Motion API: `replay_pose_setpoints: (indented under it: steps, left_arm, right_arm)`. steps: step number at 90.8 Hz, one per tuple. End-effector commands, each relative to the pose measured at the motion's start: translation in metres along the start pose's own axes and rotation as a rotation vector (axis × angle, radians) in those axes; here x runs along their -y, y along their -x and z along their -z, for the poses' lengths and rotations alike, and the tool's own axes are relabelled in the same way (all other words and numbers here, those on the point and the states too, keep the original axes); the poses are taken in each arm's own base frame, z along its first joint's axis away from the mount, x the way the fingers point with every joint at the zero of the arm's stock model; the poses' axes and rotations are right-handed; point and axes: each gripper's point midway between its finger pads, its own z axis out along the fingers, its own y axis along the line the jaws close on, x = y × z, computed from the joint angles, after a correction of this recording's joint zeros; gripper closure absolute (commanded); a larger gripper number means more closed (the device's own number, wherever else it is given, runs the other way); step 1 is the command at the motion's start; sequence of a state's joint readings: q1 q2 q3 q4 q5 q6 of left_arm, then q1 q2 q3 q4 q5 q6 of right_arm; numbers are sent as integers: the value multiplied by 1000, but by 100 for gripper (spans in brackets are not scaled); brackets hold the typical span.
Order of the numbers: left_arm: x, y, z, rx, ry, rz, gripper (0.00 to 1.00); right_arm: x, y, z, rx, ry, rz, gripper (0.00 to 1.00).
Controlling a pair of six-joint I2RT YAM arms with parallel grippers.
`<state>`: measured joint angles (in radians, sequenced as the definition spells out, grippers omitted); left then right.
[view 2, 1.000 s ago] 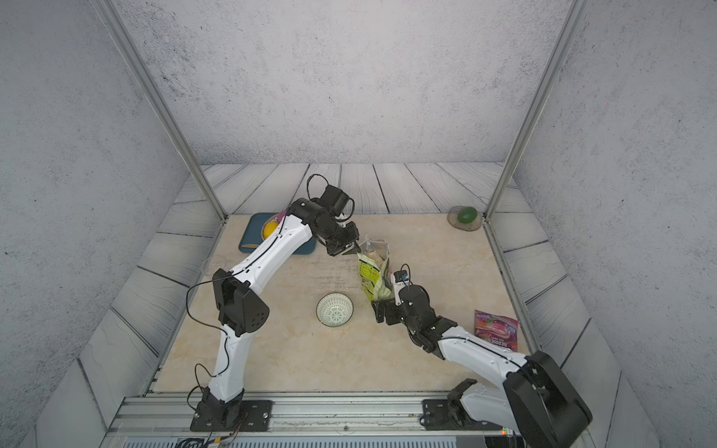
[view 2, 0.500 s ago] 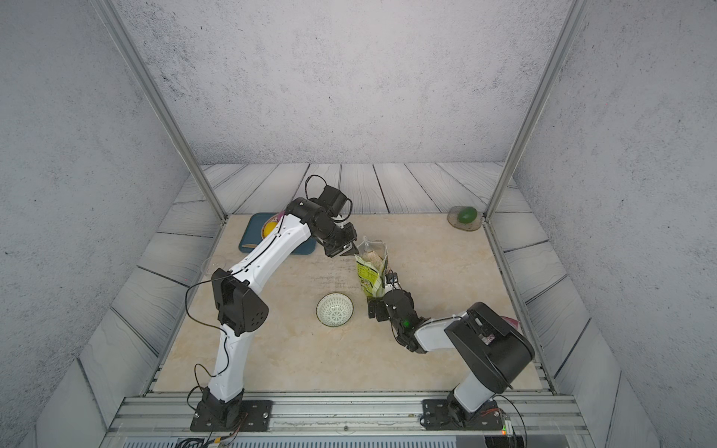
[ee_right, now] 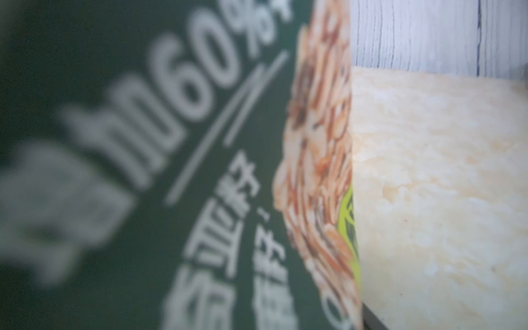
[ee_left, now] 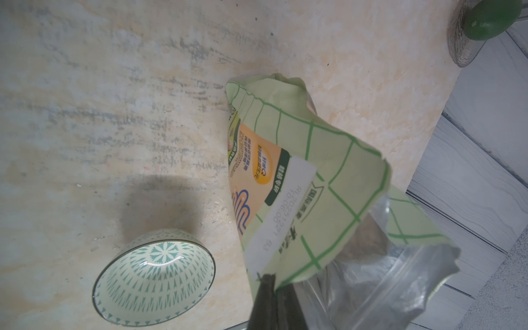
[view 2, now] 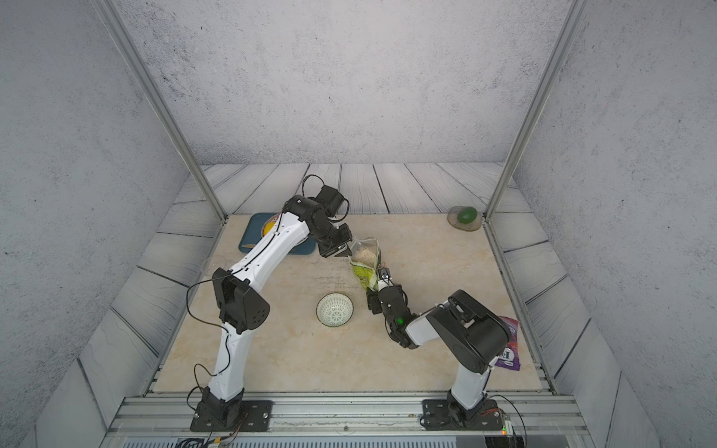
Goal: Pour the oats into the breakfast bowl
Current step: Pick up the oats bag from the center of the board.
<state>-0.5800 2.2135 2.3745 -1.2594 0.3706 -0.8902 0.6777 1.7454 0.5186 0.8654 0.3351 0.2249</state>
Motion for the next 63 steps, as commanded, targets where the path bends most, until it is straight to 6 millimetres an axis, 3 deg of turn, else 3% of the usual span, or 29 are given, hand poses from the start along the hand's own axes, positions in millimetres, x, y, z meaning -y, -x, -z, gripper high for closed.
replay_pose_setpoints:
  steps: [1,11,22,35,42,54,63]
  left_arm:
    - [-12,4,12,-21,15,15,100]
    - [-20,15,31,39,35,-3,100]
    - [-18,19,50,101,30,-48,84]
    - [-15,19,74,167,34,-128,61]
    - [-25,19,94,229,95,-171,52]
    - [-48,14,125,306,200,-216,48]
    - [-59,11,136,354,217,-227,48]
  right_arm:
    - [7,26,2,40,-49,24,53]
    - [6,33,11,-40,-48,60,73]
    - [9,41,20,-108,-58,118,99]
    - [14,53,37,-150,-68,175,100]
    - [17,61,49,-163,-67,201,100]
    - [21,83,72,-187,-65,243,100]
    - [18,92,85,-256,-39,281,100]
